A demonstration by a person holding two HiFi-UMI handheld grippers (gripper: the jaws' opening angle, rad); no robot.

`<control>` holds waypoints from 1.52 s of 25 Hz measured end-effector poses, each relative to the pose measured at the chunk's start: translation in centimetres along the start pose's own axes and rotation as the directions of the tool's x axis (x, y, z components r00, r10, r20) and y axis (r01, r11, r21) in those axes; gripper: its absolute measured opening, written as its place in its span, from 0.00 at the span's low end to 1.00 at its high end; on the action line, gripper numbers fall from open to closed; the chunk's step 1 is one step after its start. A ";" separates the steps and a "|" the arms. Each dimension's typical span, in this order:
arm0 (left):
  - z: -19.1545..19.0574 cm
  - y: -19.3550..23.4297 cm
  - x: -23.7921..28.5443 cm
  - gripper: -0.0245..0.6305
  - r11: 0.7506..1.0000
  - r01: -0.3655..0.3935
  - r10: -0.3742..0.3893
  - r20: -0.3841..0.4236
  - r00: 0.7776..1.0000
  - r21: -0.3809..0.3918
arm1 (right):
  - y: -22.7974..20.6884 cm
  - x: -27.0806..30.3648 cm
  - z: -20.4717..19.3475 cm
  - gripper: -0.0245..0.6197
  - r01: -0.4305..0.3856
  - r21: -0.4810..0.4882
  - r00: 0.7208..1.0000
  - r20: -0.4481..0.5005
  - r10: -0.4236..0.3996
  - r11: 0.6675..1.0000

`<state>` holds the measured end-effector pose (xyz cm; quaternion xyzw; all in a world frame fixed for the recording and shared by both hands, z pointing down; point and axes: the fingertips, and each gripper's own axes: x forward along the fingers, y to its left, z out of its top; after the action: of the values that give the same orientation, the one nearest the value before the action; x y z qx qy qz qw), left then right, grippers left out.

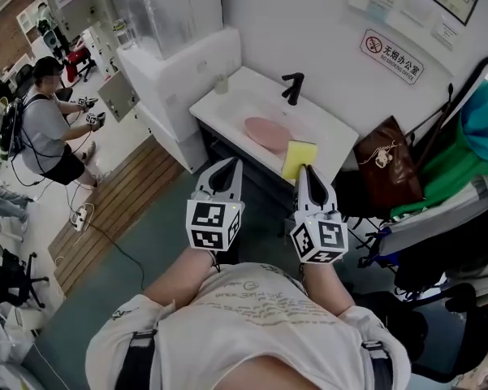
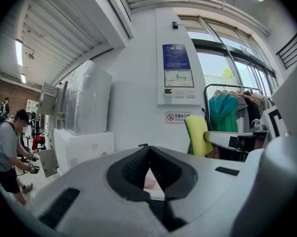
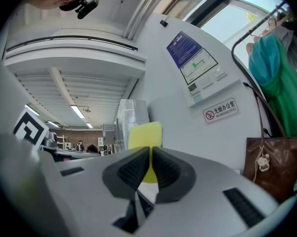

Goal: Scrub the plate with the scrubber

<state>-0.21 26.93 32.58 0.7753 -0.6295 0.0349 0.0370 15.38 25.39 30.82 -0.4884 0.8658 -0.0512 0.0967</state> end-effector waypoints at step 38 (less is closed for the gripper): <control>0.0 13.9 25.2 0.07 0.986 0.161 -0.166 -0.107 0.980 -0.051 | -5.1 25.6 -4.1 0.10 0.144 -0.039 0.985 -0.094 -0.147 0.989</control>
<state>-8.65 -0.41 35.28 0.8204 -0.5612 0.0614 0.0906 5.80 0.82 32.77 -0.5489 0.8320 -0.0681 0.0428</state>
